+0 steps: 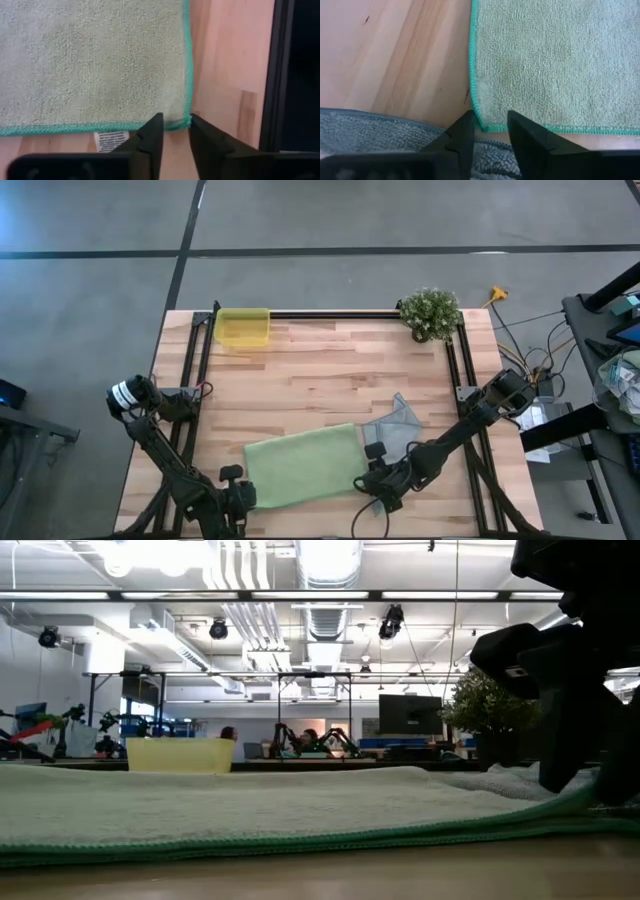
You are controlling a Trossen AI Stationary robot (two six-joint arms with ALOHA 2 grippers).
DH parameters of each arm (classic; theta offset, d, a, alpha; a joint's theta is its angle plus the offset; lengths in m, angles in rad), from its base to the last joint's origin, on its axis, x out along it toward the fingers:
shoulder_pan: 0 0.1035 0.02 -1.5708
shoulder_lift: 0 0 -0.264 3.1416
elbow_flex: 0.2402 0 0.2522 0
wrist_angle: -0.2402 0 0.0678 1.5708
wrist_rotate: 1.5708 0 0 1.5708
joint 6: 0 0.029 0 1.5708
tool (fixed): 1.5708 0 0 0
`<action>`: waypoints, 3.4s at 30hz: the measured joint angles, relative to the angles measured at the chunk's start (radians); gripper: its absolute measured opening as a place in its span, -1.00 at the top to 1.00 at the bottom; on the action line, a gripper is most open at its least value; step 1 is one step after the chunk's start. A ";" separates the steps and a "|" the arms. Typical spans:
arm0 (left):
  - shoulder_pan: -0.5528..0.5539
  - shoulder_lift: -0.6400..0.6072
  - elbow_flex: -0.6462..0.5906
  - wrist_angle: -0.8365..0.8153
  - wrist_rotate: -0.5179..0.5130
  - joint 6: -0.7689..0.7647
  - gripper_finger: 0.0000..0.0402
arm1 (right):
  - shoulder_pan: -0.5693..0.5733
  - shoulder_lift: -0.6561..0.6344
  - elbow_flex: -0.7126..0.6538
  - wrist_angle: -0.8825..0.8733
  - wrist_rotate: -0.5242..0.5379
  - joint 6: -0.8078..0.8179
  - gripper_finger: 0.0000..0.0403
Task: Roll microfiber towels into tight, uniform cylinder then place into a basket
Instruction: Fold the green towel, then roll the green towel
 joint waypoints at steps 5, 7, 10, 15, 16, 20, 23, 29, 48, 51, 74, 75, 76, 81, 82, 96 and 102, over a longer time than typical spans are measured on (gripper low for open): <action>0.000 0.000 0.000 0.018 0.081 0.000 0.37 | 0.000 0.000 0.000 0.000 0.001 0.004 0.24; 0.000 0.000 0.000 0.036 0.130 -0.002 0.33 | 0.000 0.000 0.000 0.000 0.001 0.005 0.19; 0.000 0.000 0.002 0.066 0.165 -0.001 0.30 | 0.000 0.000 0.000 0.000 0.001 0.005 0.13; 0.000 -0.021 0.021 0.038 0.167 0.043 0.30 | 0.000 0.000 0.000 0.000 0.001 0.005 0.11; 0.000 -0.030 0.023 0.019 0.162 0.052 0.30 | 0.000 0.000 0.000 0.000 0.001 0.005 0.11; 0.002 -0.082 0.027 -0.108 0.048 0.061 0.31 | 0.000 0.000 0.000 0.000 0.001 0.005 0.11; 0.002 -0.124 0.022 -0.201 -0.079 0.060 0.33 | 0.000 0.000 0.000 0.000 0.015 0.004 0.12; 0.009 -0.165 0.010 -0.277 -0.328 0.084 0.38 | 0.000 -0.002 0.024 -0.007 0.066 0.003 0.19; 0.139 -0.057 -0.027 -0.321 -0.366 0.233 0.39 | -0.053 -0.003 0.024 -0.075 0.436 -0.089 0.36; 0.148 -0.042 -0.040 -0.318 -0.353 0.232 0.39 | -0.090 -0.003 0.003 -0.075 0.426 -0.075 0.36; 0.145 -0.034 -0.093 -0.252 -0.091 0.094 0.39 | -0.239 -0.002 -0.099 0.202 0.201 -0.201 0.53; 0.145 -0.034 -0.093 -0.248 -0.088 0.081 0.39 | -0.250 -0.002 -0.106 0.214 0.188 -0.200 0.53; 0.144 -0.034 -0.093 -0.250 -0.087 0.067 0.39 | -0.261 -0.002 -0.114 0.230 0.172 -0.200 0.54; 0.142 -0.034 -0.093 -0.247 -0.064 -0.004 0.39 | -0.311 -0.001 -0.154 0.303 0.129 -0.242 0.55; 0.142 -0.034 -0.093 -0.245 -0.056 -0.019 0.39 | -0.324 -0.001 -0.157 0.303 0.126 -0.247 0.55; 0.138 -0.009 -0.093 -0.065 -0.009 -0.057 0.39 | -0.475 0.137 -0.120 0.559 0.001 -0.337 0.56; 0.137 0.025 -0.081 -0.021 0.019 -0.059 0.39 | -0.515 0.234 -0.017 0.547 0.057 -0.400 0.56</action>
